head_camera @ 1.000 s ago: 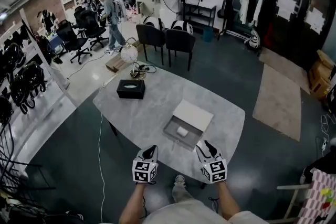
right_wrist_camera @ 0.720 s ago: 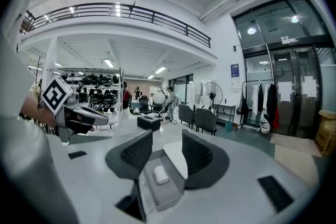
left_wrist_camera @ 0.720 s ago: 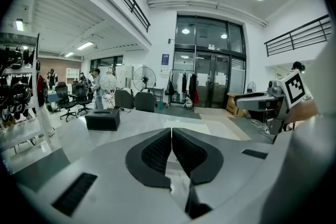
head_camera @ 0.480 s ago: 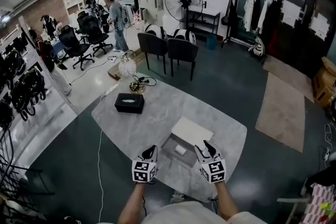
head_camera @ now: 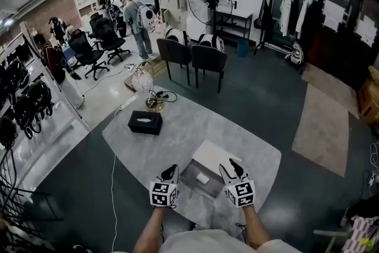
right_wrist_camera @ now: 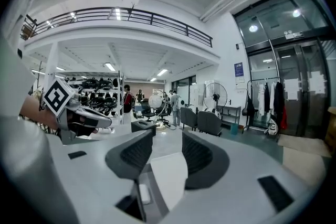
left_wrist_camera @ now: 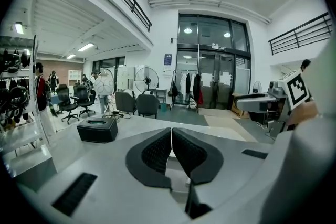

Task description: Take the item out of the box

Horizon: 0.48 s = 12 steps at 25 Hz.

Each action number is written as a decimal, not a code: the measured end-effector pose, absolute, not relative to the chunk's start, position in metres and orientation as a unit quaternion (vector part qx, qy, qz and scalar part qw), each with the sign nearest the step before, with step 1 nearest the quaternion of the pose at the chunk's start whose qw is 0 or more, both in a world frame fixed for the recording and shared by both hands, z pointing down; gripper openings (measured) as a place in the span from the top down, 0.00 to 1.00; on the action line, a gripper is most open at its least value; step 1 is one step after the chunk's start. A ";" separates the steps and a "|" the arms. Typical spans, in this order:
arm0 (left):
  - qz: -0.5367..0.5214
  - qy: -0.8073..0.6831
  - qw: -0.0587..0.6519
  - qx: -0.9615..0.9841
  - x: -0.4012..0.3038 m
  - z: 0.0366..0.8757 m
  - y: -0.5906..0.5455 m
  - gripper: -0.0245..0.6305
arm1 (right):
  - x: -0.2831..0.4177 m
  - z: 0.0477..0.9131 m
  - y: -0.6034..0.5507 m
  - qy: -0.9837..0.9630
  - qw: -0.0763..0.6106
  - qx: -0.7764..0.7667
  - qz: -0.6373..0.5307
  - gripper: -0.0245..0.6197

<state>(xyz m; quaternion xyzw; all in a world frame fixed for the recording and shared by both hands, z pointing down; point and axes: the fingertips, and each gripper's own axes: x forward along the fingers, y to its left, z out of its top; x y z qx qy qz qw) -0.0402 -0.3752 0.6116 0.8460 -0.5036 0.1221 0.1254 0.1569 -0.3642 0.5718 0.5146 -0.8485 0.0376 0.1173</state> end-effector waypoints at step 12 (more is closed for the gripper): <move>0.123 -0.518 0.137 0.835 -0.050 0.617 -0.382 0.94 | 0.145 0.590 -0.377 -0.857 0.122 0.498 0.055 0.70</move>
